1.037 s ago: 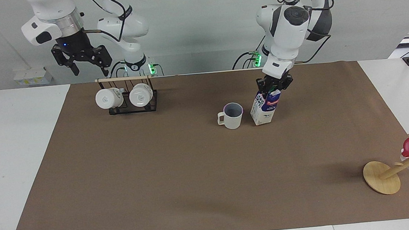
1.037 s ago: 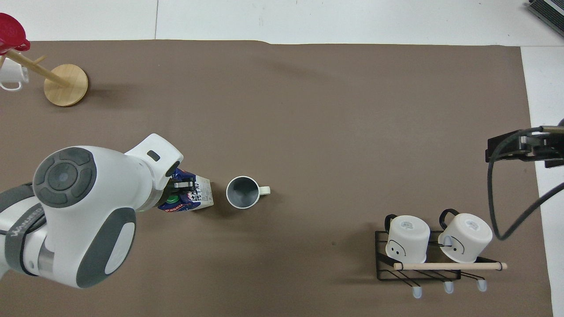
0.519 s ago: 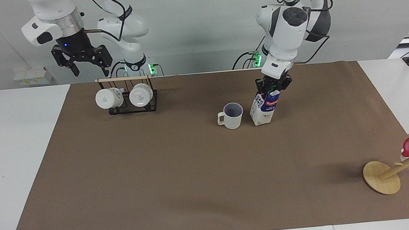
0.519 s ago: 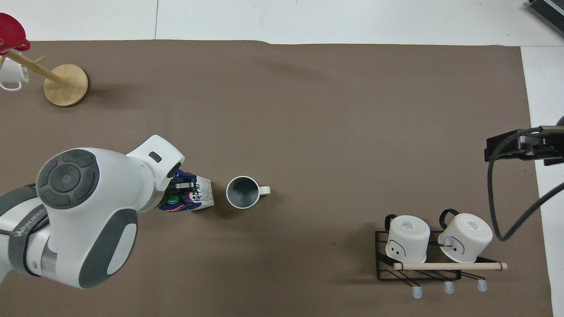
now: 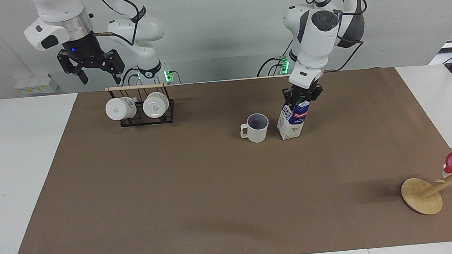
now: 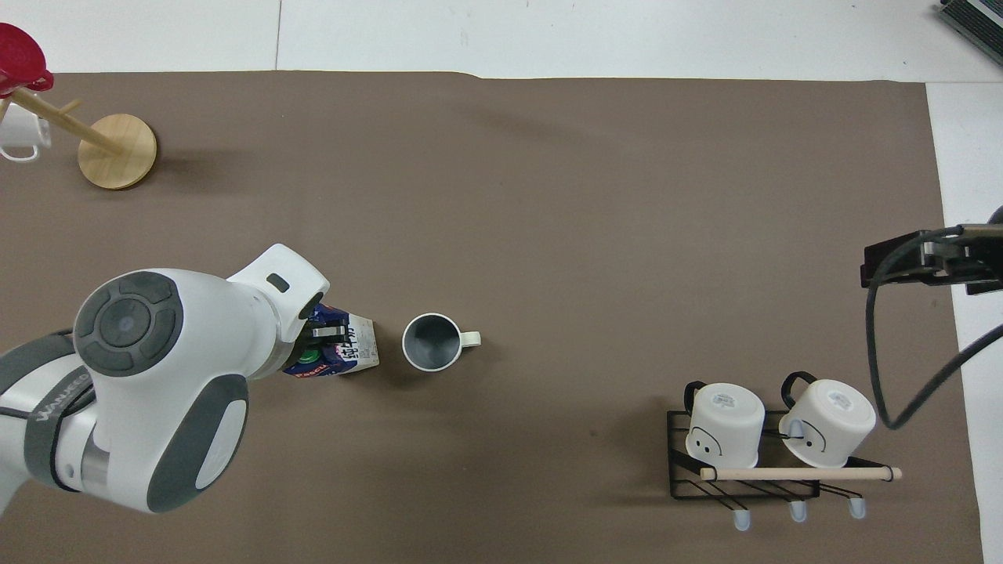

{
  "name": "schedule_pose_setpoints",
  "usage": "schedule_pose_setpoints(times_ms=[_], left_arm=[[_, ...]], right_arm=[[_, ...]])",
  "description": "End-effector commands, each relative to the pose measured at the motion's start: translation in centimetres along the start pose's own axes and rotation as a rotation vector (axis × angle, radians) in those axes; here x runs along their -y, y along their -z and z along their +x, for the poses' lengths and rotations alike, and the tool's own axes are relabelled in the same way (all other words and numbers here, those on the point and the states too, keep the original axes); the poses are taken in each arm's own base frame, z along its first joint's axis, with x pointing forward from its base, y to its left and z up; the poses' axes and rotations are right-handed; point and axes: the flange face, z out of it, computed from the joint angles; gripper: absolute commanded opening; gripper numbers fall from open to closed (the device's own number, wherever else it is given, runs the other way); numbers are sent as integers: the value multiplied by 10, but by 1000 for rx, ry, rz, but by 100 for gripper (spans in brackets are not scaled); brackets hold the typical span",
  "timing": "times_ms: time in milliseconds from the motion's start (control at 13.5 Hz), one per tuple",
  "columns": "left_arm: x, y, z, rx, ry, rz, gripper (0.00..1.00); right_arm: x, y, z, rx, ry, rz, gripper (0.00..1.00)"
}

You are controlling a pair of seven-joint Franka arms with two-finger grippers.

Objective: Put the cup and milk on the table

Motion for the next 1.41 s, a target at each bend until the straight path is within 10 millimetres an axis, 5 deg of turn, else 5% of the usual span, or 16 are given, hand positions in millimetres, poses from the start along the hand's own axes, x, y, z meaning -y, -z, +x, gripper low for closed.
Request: schedule_pose_setpoints(times_ms=[0, 370, 519, 889, 1333], left_arm=[[1, -2, -5, -27, -6, 12, 52], [-6, 6, -3, -37, -6, 6, 100], [-11, 22, 0, -52, -12, -2, 100], [-6, 104, 13, -34, -23, 5, 100], [71, 188, 28, 1, -107, 21, 100]], right_arm=[[-3, 3, -1, 10, 15, 23, 100], [-3, 3, -1, 10, 15, 23, 100], [-2, 3, -1, 10, 17, 23, 100], [-2, 3, -1, 10, 17, 23, 100], [-3, 3, -1, 10, 15, 23, 100]])
